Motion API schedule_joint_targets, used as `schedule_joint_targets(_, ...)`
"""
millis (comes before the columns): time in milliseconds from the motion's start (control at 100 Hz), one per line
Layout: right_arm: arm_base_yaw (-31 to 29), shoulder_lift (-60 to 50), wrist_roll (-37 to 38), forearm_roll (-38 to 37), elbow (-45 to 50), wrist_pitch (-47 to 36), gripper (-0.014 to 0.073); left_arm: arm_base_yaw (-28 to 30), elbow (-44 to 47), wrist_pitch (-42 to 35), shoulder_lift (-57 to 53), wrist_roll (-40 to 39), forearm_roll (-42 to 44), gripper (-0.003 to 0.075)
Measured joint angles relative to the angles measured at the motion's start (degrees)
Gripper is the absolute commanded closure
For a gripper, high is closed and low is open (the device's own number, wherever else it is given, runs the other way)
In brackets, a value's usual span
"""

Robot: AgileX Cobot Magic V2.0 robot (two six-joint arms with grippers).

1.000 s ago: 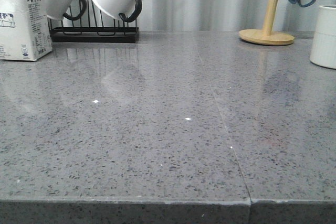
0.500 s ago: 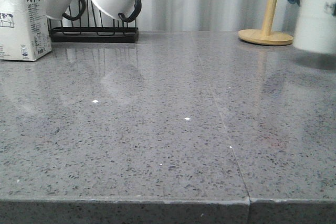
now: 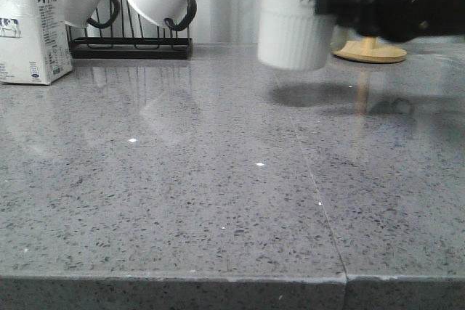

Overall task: Place milk next to cup
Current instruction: 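Lift the mug with the right gripper, carry it toward the table center, lower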

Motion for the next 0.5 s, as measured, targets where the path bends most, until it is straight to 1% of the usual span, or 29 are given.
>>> schedule_joint_targets(140,0.8,3.9,0.0,-0.2,0.0,-1.3,0.0659,0.0,0.0,0.0,0.0,0.0,0.0,0.0741)
schedule_joint_targets(340,0.8,4.6,0.0,-2.7,0.0,-1.9,0.0648,0.0,0.0,0.0,0.0,0.0,0.0,0.0741)
schedule_joint_targets(420,0.8,4.6,0.0,-3.7,0.0,-2.0,0.0575,0.0,0.0,0.0,0.0,0.0,0.0,0.0741)
schedule_joint_targets(500,0.8,4.6,0.0,-3.9,0.0,-1.8,0.0464,0.0,0.0,0.0,0.0,0.0,0.0,0.0741)
